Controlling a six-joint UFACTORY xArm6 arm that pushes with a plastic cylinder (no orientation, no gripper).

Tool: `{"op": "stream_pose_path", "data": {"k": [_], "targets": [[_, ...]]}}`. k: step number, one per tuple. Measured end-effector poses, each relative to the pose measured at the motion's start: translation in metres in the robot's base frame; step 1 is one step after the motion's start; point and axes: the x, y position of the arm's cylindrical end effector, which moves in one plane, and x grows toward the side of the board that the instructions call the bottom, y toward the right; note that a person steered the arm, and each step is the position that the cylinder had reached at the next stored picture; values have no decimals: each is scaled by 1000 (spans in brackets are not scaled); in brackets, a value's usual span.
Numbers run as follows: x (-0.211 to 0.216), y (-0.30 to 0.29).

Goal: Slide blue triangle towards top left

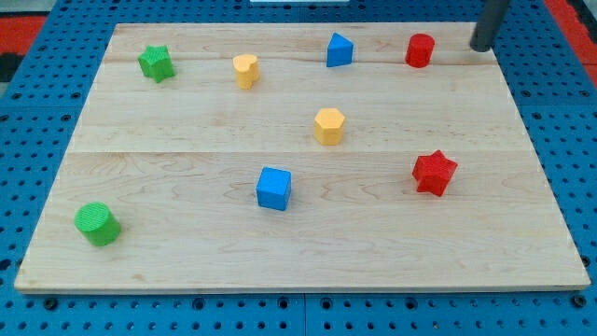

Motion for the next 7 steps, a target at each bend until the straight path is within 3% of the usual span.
{"op": "stream_pose_path", "data": {"k": [1,3,7], "targets": [[26,-9],[39,-123],[-20,-242]]}}
